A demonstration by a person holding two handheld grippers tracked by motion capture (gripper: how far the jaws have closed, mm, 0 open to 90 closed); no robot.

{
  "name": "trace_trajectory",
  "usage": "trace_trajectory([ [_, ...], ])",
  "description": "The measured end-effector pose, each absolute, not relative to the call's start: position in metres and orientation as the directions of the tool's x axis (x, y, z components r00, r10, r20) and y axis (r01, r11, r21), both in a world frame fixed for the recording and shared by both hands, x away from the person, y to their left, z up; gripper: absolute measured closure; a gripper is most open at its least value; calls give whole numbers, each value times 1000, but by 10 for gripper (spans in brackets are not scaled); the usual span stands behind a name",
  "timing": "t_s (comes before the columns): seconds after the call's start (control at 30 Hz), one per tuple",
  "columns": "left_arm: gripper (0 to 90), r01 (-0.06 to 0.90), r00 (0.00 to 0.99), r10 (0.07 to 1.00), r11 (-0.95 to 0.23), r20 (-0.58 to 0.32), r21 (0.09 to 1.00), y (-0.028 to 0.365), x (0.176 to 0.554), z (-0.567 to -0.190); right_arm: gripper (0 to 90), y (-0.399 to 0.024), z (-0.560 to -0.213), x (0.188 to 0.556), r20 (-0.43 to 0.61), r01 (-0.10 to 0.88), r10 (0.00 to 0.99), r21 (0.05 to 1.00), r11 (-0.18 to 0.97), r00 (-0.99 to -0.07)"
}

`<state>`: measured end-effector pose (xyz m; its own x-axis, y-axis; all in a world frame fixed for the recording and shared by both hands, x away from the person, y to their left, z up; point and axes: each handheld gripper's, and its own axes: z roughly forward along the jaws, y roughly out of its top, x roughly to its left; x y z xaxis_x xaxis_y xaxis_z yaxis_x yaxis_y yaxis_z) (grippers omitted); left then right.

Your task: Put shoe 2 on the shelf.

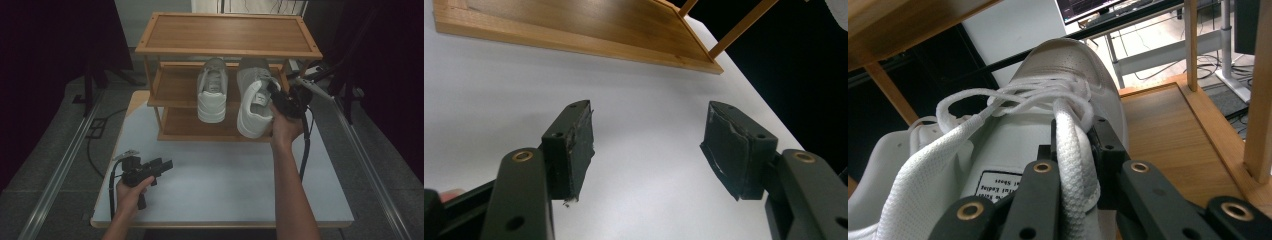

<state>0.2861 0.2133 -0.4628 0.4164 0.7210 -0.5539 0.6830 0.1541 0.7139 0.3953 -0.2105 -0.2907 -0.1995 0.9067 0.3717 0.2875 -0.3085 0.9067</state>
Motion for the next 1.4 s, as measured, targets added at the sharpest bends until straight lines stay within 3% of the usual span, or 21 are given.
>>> trace_trajectory([
  [1.4, 366, 677, 409, 721, 172, -560, 716, 220, 286, -461, 803, -175, -287, 430, 350, 297, 927, 907, -299, -136],
])
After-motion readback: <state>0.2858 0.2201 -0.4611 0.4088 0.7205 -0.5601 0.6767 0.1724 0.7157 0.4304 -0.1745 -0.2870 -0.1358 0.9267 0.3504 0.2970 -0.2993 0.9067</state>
